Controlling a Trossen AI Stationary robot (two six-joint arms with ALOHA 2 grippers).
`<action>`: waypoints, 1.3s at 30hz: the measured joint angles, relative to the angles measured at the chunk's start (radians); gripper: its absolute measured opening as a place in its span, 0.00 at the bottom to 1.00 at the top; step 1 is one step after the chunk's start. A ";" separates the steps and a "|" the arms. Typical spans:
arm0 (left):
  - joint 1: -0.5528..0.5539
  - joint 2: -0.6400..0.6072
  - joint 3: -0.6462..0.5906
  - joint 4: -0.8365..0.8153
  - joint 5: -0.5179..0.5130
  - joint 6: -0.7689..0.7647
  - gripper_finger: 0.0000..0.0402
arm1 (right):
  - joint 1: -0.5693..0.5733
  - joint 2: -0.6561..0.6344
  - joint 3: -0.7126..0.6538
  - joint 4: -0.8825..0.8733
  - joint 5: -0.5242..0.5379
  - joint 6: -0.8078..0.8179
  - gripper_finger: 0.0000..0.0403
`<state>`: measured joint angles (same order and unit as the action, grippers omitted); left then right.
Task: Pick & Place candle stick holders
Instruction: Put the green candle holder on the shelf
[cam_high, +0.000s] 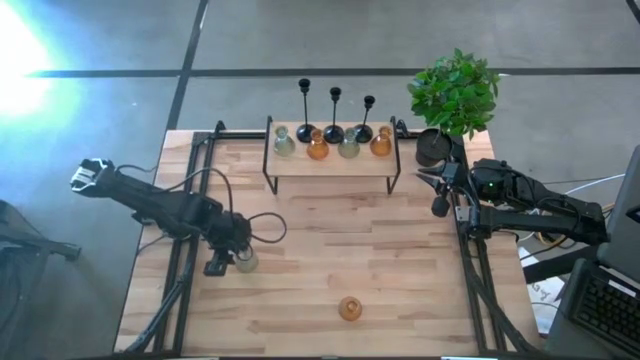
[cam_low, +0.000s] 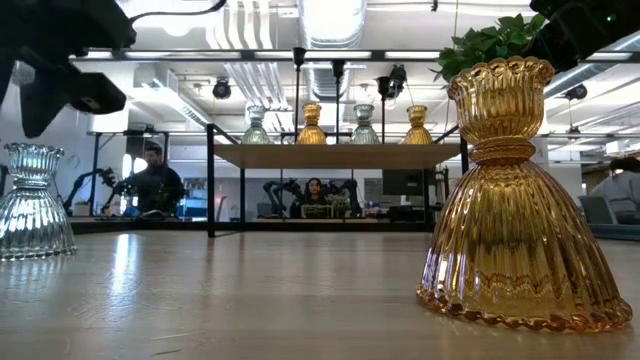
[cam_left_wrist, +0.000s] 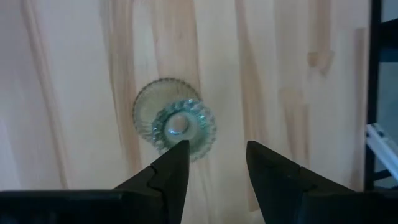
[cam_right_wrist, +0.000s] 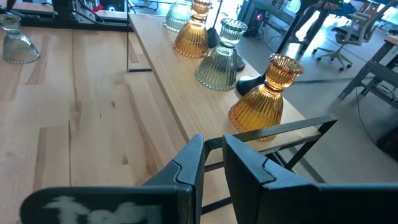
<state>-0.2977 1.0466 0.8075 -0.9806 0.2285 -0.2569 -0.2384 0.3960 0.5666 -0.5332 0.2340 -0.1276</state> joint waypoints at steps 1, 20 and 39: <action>0.000 0.000 -0.008 0.003 -0.003 0.001 0.41 | 0.000 0.000 0.000 0.000 0.000 0.000 0.13; 0.000 -0.002 -0.136 0.128 -0.085 -0.005 0.40 | 0.000 0.000 0.000 0.000 0.000 0.000 0.13; 0.002 0.000 -0.149 0.162 -0.288 -0.123 0.09 | 0.000 0.000 0.000 0.000 0.000 0.000 0.13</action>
<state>-0.2958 1.0462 0.6581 -0.8185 -0.0599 -0.3802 -0.2386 0.3958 0.5667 -0.5335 0.2340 -0.1276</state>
